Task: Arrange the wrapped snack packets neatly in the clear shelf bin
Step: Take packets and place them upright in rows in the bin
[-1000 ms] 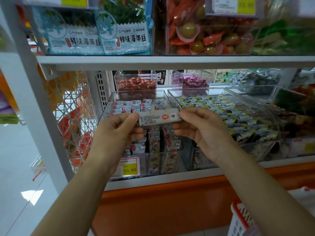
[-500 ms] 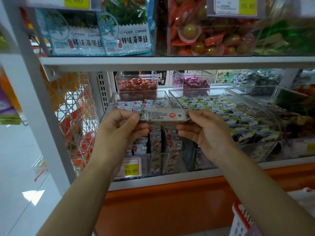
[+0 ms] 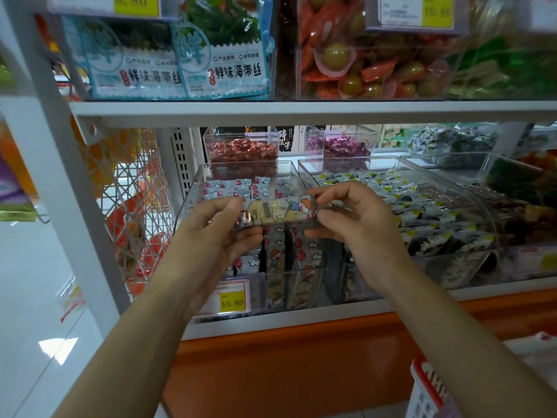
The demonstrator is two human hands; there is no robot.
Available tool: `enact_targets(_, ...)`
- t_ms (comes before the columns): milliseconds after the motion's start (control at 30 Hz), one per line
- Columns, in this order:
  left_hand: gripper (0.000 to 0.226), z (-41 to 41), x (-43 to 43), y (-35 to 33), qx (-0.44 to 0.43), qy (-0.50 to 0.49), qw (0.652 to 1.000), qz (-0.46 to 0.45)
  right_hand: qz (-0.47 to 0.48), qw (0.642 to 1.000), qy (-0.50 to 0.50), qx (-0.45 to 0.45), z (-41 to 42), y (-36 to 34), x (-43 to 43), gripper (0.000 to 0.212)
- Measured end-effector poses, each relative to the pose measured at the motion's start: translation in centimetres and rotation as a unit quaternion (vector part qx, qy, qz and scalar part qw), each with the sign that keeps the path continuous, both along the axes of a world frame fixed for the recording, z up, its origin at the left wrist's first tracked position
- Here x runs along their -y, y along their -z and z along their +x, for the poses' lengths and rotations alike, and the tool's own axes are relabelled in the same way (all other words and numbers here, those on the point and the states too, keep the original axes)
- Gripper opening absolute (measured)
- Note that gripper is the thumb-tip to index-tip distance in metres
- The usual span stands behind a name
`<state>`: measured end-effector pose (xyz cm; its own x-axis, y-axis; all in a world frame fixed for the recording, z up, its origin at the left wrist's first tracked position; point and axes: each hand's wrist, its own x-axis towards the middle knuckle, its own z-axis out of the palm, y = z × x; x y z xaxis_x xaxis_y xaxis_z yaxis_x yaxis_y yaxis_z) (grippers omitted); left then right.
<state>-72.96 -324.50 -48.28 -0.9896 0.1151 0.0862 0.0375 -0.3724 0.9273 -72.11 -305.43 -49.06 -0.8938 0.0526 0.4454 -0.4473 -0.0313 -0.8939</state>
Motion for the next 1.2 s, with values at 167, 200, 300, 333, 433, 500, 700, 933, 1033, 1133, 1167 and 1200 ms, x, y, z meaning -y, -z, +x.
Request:
enact_targets(167, 0.012, 0.1, -0.2, 0.4, -0.052, -0.027, 0.995, -0.085, -0.036, 0.998, -0.003, 0.045, -0.4, 0.6, 0.2, 0.012)
enact_targets(200, 0.009, 0.2, -0.3, 0.5, -0.068, -0.040, 0.990, -0.119, -0.012, 0.999, 0.013, 0.045, -0.5, 0.7, 0.2, 0.013)
enact_targets(300, 0.004, 0.3, -0.4, 0.6, -0.114, -0.057, 0.977, -0.172, 0.029, 0.998, 0.038, 0.035, -0.5, 0.8, 0.5, 0.013)
enact_targets(333, 0.010, 0.3, -0.3, 0.5, -0.124, -0.045, 0.977, -0.170, 0.028, 0.998, 0.038, 0.035, -0.5, 0.8, 0.5, 0.013)
enact_targets(433, 0.034, 0.5, -0.4, 0.2, -0.157, 0.008, 0.973, -0.169, 0.025, 0.998, 0.043, 0.042, -0.4, 0.7, 0.7, 0.009)
enact_targets(500, 0.046, 0.7, -0.6, 0.2, -0.180, 0.013, 0.964, -0.197, 0.028, 0.997, 0.054, 0.052, -0.4, 0.6, 0.7, 0.007)
enact_targets(700, 0.063, 1.0, -1.0, 0.3, -0.241, 0.030, 0.935, -0.257, 0.027, 0.991, 0.127, 0.043, -0.5, 0.5, 0.5, 0.015)
enact_targets(933, 0.049, 1.1, -1.4, 0.3, -0.245, 0.003, 0.939, -0.241, -0.023, 0.994, 0.089, 0.054, -0.4, 0.1, 0.1, 0.004)
enact_targets(1033, 0.043, 0.7, -1.2, 0.4, -0.206, -0.016, 0.954, -0.218, 0.026, 0.997, 0.055, 0.039, -0.2, 0.2, 0.4, 0.011)
enact_targets(1133, 0.045, 0.7, -1.3, 0.4, -0.204, -0.014, 0.953, -0.223, 0.043, 0.995, 0.088, 0.018, -0.2, 0.3, 0.5, 0.006)
enact_targets(1167, 0.045, 0.8, -1.3, 0.4, -0.211, -0.017, 0.950, -0.231, 0.044, 0.994, 0.096, 0.011, -0.2, 0.3, 0.5, 0.006)
enact_targets(1200, 0.045, 0.8, -1.3, 0.4, -0.217, -0.019, 0.947, -0.237, 0.048, 0.993, 0.106, 0.004, -0.3, 0.3, 0.5, 0.007)
